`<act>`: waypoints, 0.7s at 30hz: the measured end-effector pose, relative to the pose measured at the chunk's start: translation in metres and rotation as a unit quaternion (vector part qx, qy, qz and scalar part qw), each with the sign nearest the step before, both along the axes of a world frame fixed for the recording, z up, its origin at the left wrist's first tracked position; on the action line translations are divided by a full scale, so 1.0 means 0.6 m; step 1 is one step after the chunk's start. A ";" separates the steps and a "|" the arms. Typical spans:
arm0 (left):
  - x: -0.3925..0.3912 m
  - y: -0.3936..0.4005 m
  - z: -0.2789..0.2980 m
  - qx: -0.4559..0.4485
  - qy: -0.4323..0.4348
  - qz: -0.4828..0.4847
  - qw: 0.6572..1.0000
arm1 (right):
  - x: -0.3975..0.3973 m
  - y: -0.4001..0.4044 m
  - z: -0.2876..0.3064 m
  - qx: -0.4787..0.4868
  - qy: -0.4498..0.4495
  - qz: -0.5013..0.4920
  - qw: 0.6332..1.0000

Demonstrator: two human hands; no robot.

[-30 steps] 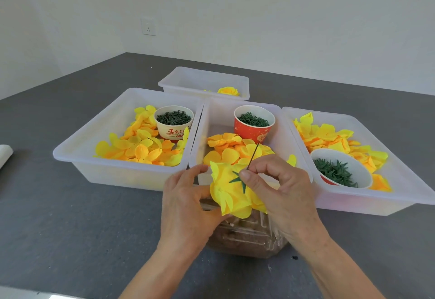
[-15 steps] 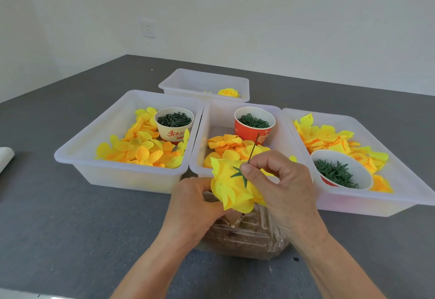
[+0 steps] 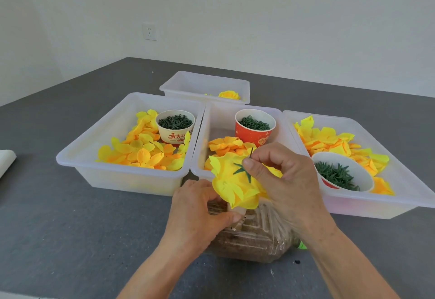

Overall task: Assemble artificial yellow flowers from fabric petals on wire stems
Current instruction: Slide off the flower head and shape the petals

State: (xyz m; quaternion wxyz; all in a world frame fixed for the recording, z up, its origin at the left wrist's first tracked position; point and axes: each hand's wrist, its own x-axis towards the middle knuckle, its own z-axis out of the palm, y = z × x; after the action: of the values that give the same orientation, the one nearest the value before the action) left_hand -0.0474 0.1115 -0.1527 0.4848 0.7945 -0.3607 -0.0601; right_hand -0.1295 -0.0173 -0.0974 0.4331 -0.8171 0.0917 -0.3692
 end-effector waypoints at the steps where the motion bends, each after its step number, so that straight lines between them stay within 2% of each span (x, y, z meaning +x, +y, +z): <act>1: 0.000 0.000 0.001 0.007 -0.011 0.002 1.000 | 0.000 0.000 0.001 -0.005 -0.001 -0.001 1.000; 10: 0.002 0.002 0.002 0.043 -0.035 0.002 0.998 | 0.001 0.000 0.029 -0.025 -0.036 -0.004 0.999; 16: 0.001 0.002 0.003 0.047 -0.034 0.004 0.998 | 0.007 -0.010 0.060 0.037 -0.065 -0.004 0.997; 21: 0.001 0.003 0.006 0.057 -0.034 0.002 0.998 | 0.014 -0.016 0.062 0.153 -0.081 -0.004 0.985</act>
State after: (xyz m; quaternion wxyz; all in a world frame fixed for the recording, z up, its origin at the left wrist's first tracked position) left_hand -0.0471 0.1133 -0.1492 0.4262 0.8230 -0.3719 -0.0524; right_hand -0.1213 -0.0267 -0.0605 0.5575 -0.7082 0.1147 -0.4177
